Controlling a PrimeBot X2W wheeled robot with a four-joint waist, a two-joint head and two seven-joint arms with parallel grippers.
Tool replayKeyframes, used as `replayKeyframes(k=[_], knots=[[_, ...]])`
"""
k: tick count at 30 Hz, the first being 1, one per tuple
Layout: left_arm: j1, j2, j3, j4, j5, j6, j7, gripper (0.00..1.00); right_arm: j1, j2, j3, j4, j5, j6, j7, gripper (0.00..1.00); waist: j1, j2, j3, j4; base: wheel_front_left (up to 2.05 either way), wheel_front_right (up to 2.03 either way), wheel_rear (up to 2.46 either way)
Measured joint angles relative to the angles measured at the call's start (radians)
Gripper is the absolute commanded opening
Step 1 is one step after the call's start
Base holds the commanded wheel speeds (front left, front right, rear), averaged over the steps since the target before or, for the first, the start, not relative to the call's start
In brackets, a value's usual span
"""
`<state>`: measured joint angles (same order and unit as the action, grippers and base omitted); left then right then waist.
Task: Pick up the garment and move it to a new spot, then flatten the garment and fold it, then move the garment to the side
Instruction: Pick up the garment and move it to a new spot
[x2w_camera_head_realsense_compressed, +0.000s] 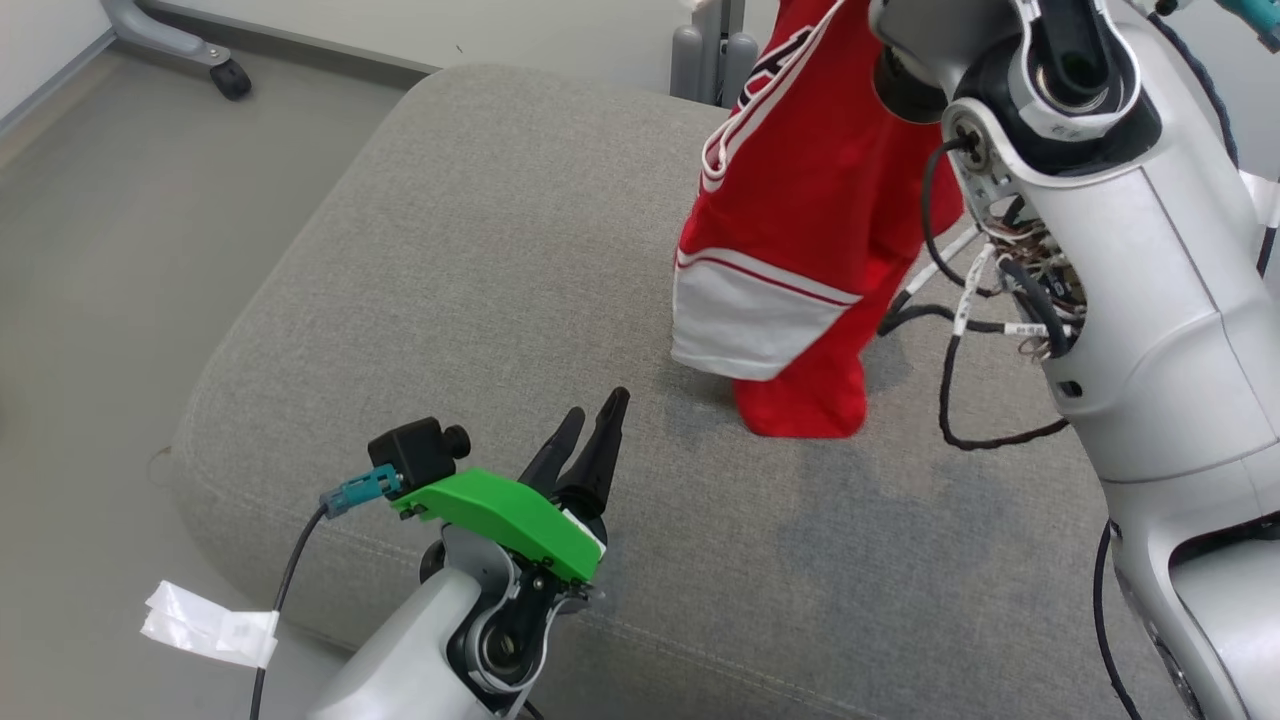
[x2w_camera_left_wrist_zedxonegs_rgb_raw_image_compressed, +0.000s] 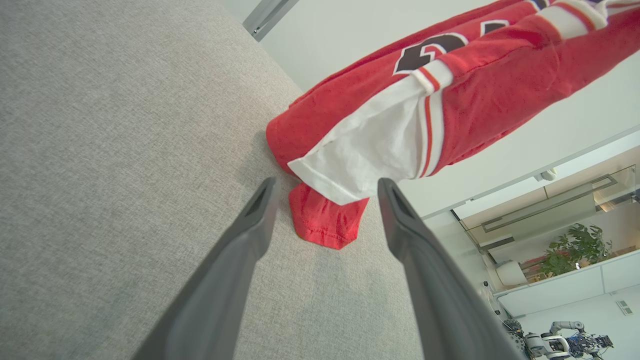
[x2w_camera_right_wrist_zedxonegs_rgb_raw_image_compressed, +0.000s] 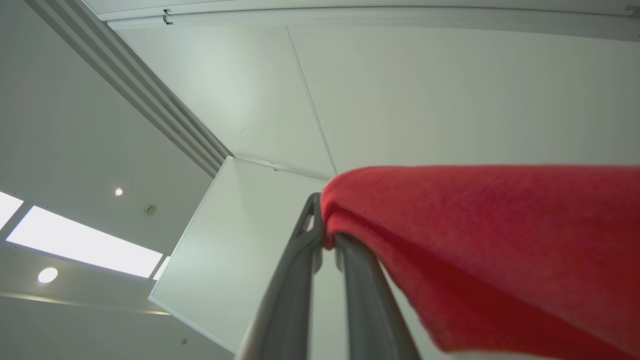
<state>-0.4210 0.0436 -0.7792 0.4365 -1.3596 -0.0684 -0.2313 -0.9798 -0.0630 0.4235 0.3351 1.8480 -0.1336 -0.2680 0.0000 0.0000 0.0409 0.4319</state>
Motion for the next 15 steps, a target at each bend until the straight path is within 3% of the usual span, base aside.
replayKeyframes(k=[10,15], knots=[[0.014,0.000,0.015,-0.009,0.000,0.019,-0.008,1.00,0.002,-0.003,-0.129,0.355,-0.097,0.000,-0.002,0.00,0.0000,0.0000,-0.007,-0.018,0.00,0.00,0.00],[0.017,0.002,0.020,-0.019,0.002,0.029,-0.008,1.00,0.058,-0.068,-0.249,0.473,-0.166,0.000,0.006,0.00,0.0000,0.0000,0.008,-0.057,0.00,0.00,0.00]])
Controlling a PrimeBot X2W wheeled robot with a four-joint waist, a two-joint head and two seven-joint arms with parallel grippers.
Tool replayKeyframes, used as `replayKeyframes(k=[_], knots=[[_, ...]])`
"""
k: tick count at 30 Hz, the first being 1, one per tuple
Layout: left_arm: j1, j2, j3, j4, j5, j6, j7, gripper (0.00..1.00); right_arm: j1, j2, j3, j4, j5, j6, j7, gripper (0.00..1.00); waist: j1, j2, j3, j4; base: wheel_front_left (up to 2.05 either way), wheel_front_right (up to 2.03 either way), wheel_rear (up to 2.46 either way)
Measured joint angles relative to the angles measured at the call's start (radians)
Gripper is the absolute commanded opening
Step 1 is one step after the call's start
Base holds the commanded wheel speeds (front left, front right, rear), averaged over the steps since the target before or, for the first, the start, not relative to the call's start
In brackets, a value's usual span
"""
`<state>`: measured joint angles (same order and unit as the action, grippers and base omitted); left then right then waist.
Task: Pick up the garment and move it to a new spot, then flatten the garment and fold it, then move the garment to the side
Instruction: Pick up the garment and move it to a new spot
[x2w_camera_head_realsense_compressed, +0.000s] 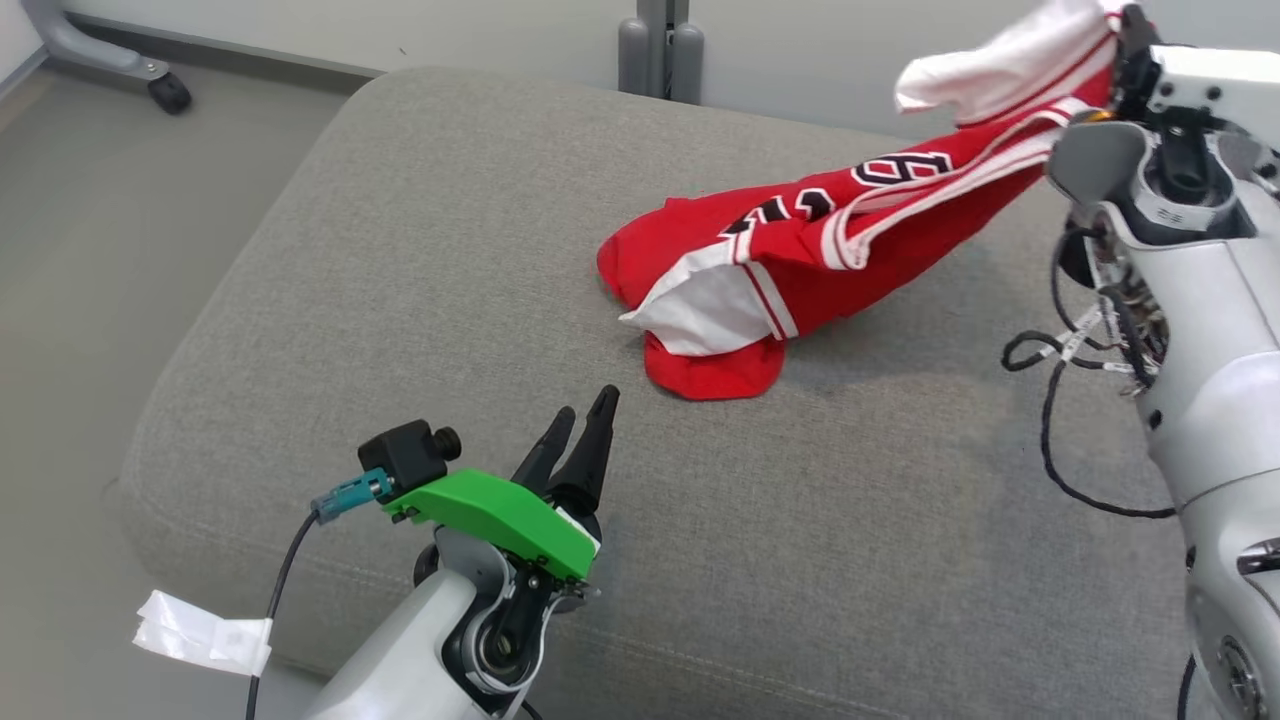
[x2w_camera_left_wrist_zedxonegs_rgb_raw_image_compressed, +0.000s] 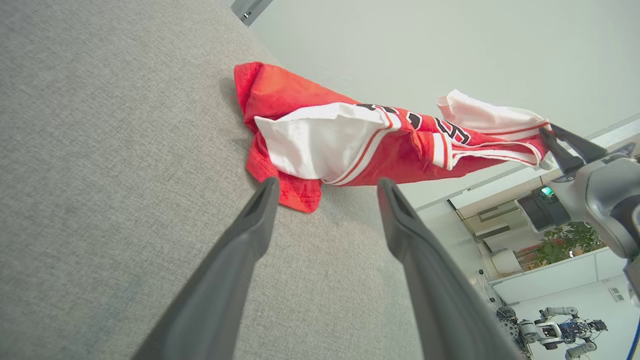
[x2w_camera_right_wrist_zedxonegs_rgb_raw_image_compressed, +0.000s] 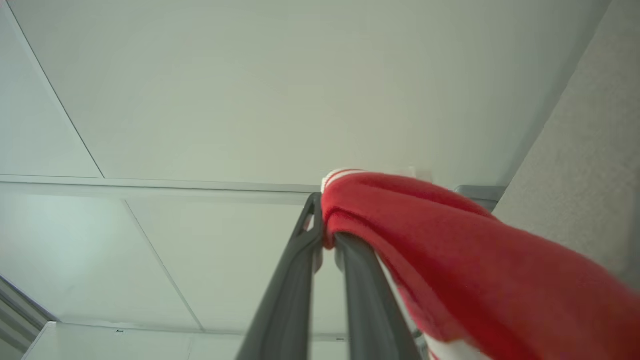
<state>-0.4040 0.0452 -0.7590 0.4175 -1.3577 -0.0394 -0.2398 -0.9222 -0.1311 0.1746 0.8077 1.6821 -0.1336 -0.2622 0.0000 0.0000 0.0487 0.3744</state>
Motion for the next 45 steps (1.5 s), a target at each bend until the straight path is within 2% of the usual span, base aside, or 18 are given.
replayKeyframes(k=[4,14,20,21,22,23,24,29,39,42,45], knots=[[0.000,0.008,0.007,-0.007,0.007,0.005,0.000,1.00,0.021,-0.050,-0.081,0.052,-0.039,0.000,0.000,0.00,0.0000,0.0000,0.015,-0.038,0.00,0.00,0.00],[-0.002,0.028,0.008,-0.038,0.025,0.023,0.000,1.00,0.106,-0.110,-0.210,0.123,-0.103,0.000,0.000,0.00,0.0000,0.0000,0.083,-0.129,0.00,0.00,0.00],[-0.006,0.037,0.005,-0.043,0.027,0.024,0.000,1.00,0.136,-0.119,-0.234,0.133,-0.146,0.000,0.000,0.00,0.0000,0.0000,0.117,-0.158,0.00,0.00,0.00],[-0.008,0.037,0.003,-0.045,0.027,0.024,0.002,1.00,0.142,-0.119,-0.234,0.135,-0.153,0.000,0.000,0.08,0.0000,0.0000,0.123,-0.163,0.00,0.00,0.00],[-0.010,0.037,0.002,-0.047,0.027,0.026,0.002,1.00,0.151,-0.119,-0.228,0.136,-0.163,0.001,0.000,0.33,0.0000,0.0000,0.129,-0.167,0.00,0.00,0.00],[-0.012,0.037,0.002,-0.047,0.030,0.031,0.002,1.00,0.158,-0.116,-0.223,0.138,-0.170,0.001,0.000,0.83,0.0000,0.0000,0.135,-0.171,0.00,0.00,0.00],[-0.012,0.037,0.001,-0.047,0.033,0.031,0.002,1.00,0.165,-0.111,-0.217,0.139,-0.175,0.002,0.000,1.00,0.0000,0.0000,0.139,-0.175,0.00,0.00,0.00],[-0.016,0.041,0.001,-0.046,0.043,0.032,0.003,1.00,0.184,-0.062,-0.126,0.125,-0.232,0.050,0.000,1.00,0.0000,0.0000,0.150,-0.191,0.00,0.00,0.00],[-0.015,0.073,0.031,-0.042,0.048,0.041,0.002,1.00,0.271,-0.016,0.139,0.003,-0.417,0.182,0.048,1.00,0.0000,0.0000,0.131,-0.226,0.00,0.00,0.00],[-0.011,0.080,0.044,-0.045,0.048,0.044,0.001,1.00,0.327,0.015,0.187,-0.030,-0.434,0.207,0.066,1.00,0.0000,0.0000,0.124,-0.245,0.00,0.00,0.00],[0.000,0.086,0.047,-0.047,0.047,0.047,0.001,1.00,0.391,0.029,0.228,-0.061,-0.457,0.212,0.085,1.00,0.0000,0.0000,0.118,-0.266,0.00,0.00,0.00]])
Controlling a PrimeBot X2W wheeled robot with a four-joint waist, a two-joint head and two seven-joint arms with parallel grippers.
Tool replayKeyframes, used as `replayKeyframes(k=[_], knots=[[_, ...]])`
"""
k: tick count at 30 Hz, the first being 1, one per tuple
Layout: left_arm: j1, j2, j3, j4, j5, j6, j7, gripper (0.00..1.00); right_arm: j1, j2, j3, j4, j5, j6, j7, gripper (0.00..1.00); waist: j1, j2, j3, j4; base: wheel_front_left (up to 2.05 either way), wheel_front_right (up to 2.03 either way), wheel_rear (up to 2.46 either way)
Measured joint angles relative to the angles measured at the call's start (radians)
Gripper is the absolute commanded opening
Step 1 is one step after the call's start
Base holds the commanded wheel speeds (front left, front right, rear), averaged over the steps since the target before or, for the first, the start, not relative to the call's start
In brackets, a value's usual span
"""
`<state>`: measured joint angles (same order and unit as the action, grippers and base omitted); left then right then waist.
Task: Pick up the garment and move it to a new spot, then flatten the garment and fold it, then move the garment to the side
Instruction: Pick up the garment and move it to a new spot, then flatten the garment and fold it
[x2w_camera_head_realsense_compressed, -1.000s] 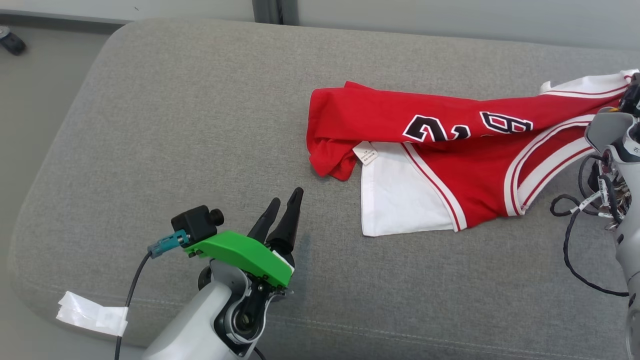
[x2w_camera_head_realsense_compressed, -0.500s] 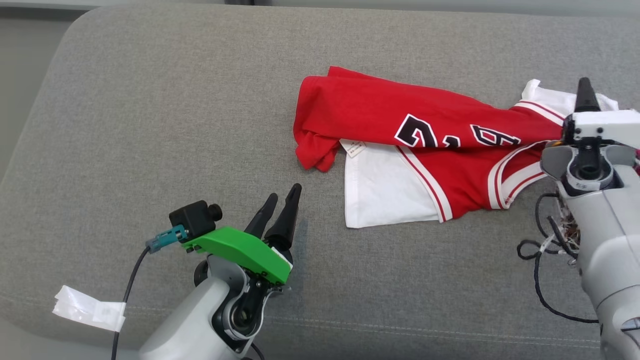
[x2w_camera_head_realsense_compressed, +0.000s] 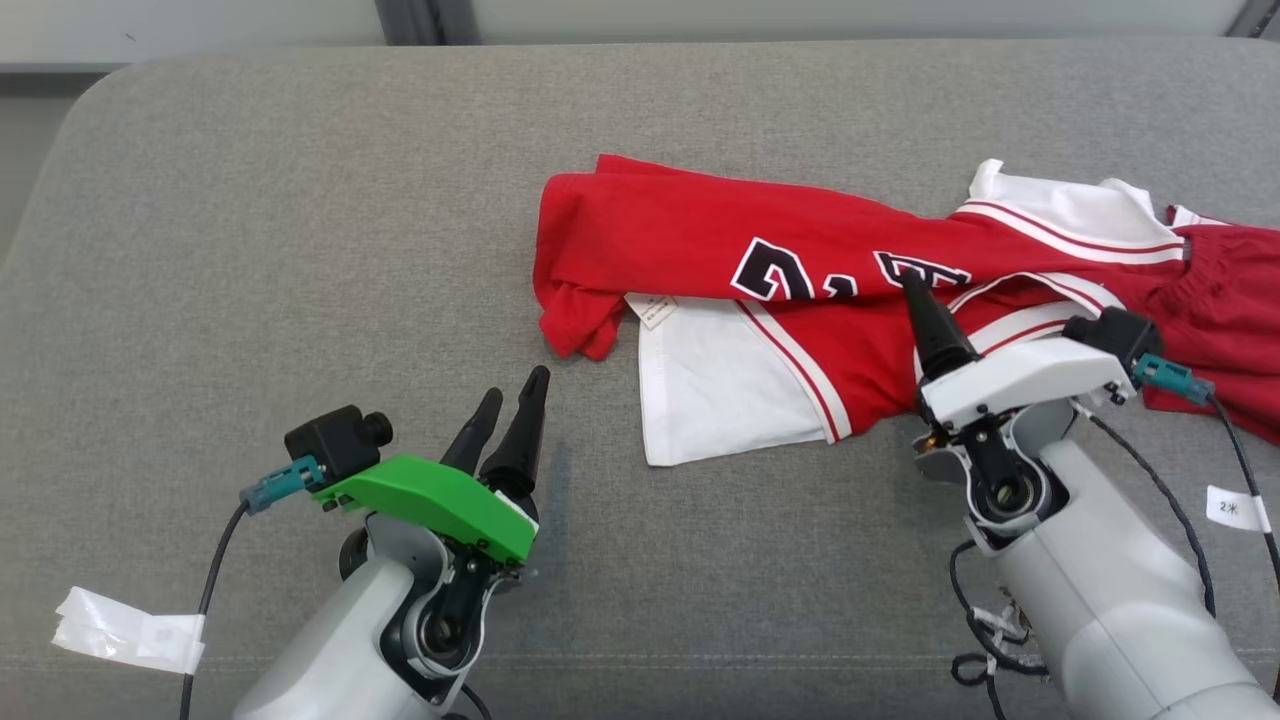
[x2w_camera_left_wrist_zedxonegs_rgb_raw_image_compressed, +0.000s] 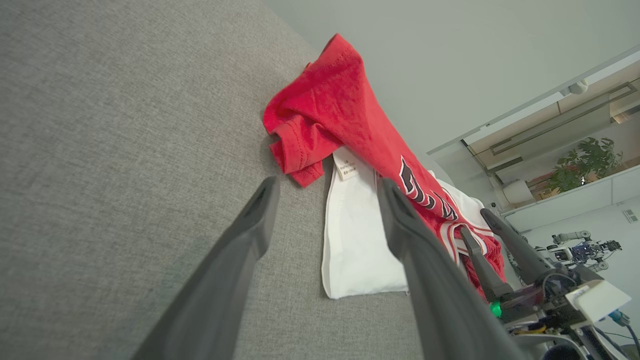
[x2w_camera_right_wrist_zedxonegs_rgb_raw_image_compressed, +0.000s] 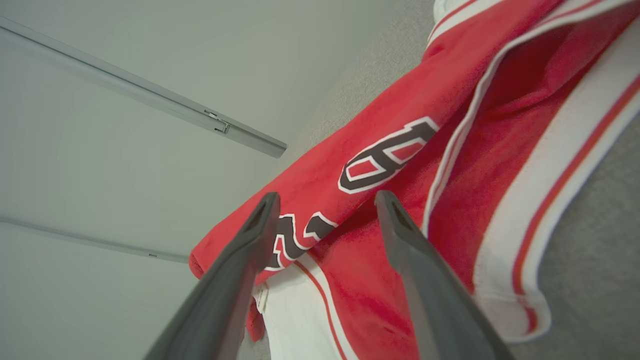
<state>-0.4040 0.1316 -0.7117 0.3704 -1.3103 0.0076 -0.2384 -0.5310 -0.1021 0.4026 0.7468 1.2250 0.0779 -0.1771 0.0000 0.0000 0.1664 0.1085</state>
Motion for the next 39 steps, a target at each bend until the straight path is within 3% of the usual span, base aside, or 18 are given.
replayKeyframes(k=[11,22,39], knots=[[0.005,0.012,0.008,-0.030,0.000,0.012,0.000,1.00,0.240,0.026,0.049,-0.109,0.038,0.001,0.038,1.00,0.0000,0.0000,0.001,-0.060,0.00,0.00,0.00],[0.004,0.010,-0.001,-0.053,0.002,0.019,0.000,1.00,0.318,0.034,0.093,-0.227,0.052,-0.002,0.041,1.00,0.0000,0.0000,0.016,-0.051,0.00,0.00,0.00],[0.003,0.007,-0.002,-0.059,0.003,0.019,0.004,1.00,0.290,0.042,0.090,-0.277,0.053,-0.089,0.009,1.00,0.0000,0.0000,0.032,0.005,0.00,0.00,0.00]])
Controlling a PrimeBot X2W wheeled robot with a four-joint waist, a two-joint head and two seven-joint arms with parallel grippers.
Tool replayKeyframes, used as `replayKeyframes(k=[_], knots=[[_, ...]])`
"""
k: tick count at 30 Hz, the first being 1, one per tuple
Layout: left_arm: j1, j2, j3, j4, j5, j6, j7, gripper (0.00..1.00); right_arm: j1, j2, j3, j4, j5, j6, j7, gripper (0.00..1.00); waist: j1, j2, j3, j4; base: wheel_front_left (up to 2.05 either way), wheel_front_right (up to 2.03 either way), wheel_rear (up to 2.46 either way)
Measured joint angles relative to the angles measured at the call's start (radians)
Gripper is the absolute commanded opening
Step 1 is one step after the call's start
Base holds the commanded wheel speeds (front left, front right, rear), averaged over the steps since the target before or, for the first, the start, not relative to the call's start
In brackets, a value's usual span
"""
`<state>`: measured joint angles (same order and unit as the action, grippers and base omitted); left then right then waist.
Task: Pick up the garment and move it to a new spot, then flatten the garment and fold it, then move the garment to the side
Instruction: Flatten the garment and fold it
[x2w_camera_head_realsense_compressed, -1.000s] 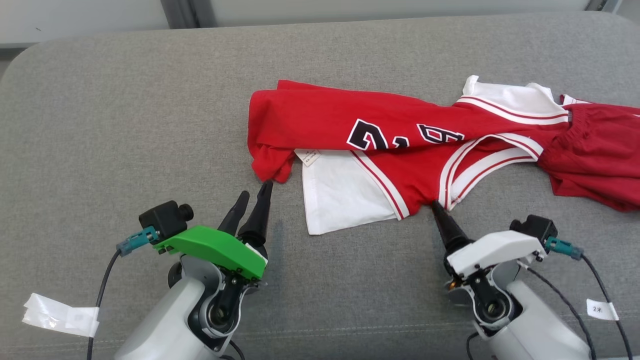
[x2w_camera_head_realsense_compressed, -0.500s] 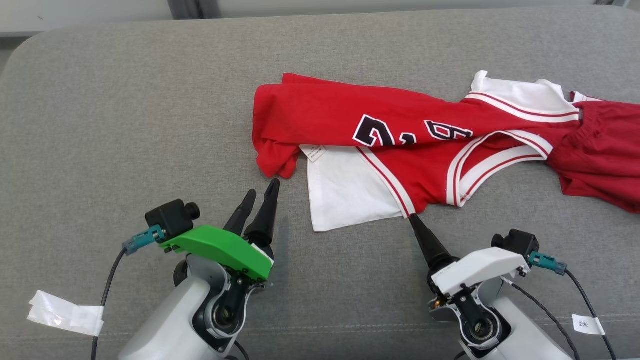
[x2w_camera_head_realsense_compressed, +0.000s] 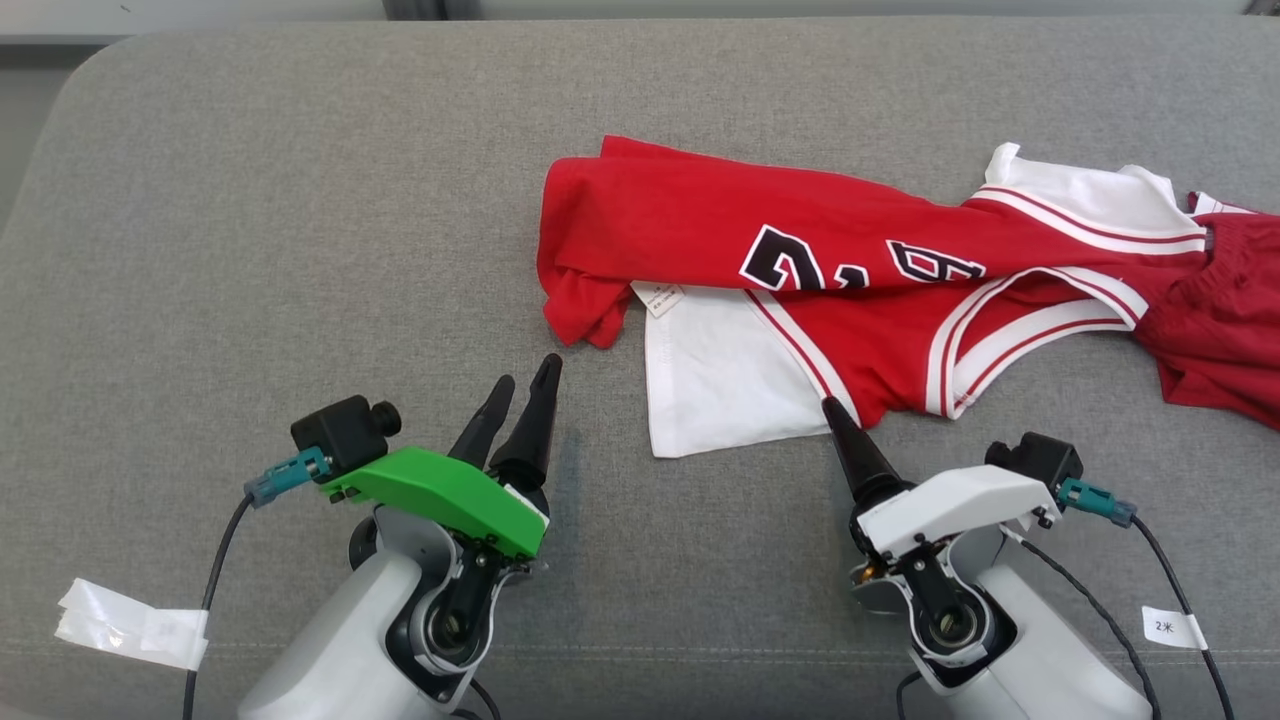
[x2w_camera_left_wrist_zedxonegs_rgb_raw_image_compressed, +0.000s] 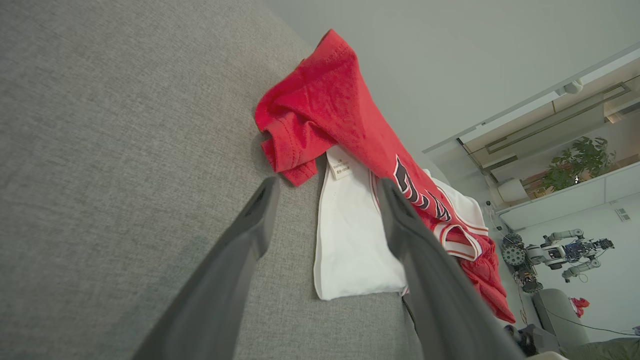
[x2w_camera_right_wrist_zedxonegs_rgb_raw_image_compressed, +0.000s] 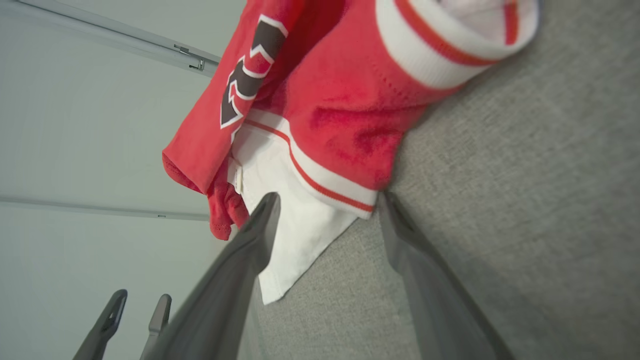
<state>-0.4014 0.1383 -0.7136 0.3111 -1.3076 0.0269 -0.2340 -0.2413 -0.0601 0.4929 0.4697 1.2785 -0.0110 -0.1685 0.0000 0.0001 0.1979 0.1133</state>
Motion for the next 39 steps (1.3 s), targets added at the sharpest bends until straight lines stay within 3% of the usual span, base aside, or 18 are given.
replayKeyframes(k=[3,4,5,6,7,9,15,20,25,33,39], knots=[[0.000,0.000,0.000,-0.002,0.000,0.004,0.000,1.00,-0.015,0.000,-0.004,0.000,0.008,-0.010,-0.008,1.00,0.0000,0.0000,0.003,0.002,0.00,0.00,0.00],[0.000,0.000,0.000,-0.002,0.000,0.005,0.000,1.00,-0.021,0.000,-0.005,0.000,0.009,-0.016,-0.009,0.87,0.0000,0.0000,0.004,0.002,0.00,0.00,0.00],[0.000,-0.001,0.000,-0.002,0.000,0.005,0.000,1.00,-0.025,0.000,-0.007,0.000,0.014,-0.019,-0.013,0.71,0.0000,0.0000,0.005,0.003,0.00,0.00,0.00],[0.000,-0.001,0.000,-0.002,0.000,0.005,0.000,1.00,-0.028,0.000,-0.009,0.000,0.017,-0.022,-0.018,0.46,0.0000,0.0000,0.006,0.003,0.00,0.00,0.00],[0.000,-0.001,0.000,-0.003,0.000,0.005,0.000,1.00,-0.033,0.000,-0.010,0.000,0.018,-0.026,-0.019,0.35,0.0000,0.0000,0.007,0.003,0.00,0.00,0.00],[0.000,-0.001,0.000,-0.003,0.000,0.005,0.000,1.00,-0.042,0.000,-0.009,-0.001,0.027,-0.026,-0.020,0.00,0.0000,0.0000,0.008,0.004,0.00,0.00,0.00],[0.000,-0.001,0.003,-0.003,0.000,0.005,0.000,1.00,-0.043,0.000,0.009,-0.031,0.058,-0.022,-0.020,0.00,0.0000,-0.0001,0.006,0.005,0.00,0.00,0.00],[0.000,0.000,0.018,0.001,0.000,0.005,0.000,1.00,-0.041,0.000,0.014,-0.085,0.062,0.003,-0.018,0.00,0.0000,0.0000,0.000,0.000,0.00,0.00,0.00],[0.002,0.008,0.043,0.003,0.000,0.005,-0.005,1.00,-0.045,-0.014,0.030,-0.263,0.060,0.037,0.020,0.00,0.0000,0.0000,-0.014,-0.024,0.00,0.00,0.00],[0.022,0.004,0.041,0.003,0.000,0.005,-0.005,1.00,-0.078,-0.076,-0.071,-0.514,0.122,0.035,0.038,0.00,0.0000,0.0000,-0.037,-0.071,0.00,0.00,0.00],[0.035,-0.002,0.030,0.005,0.000,0.006,-0.005,1.00,-0.069,-0.121,-0.167,-0.677,0.186,-0.002,0.039,0.00,0.0000,0.0000,-0.046,-0.108,0.00,0.00,0.00]])
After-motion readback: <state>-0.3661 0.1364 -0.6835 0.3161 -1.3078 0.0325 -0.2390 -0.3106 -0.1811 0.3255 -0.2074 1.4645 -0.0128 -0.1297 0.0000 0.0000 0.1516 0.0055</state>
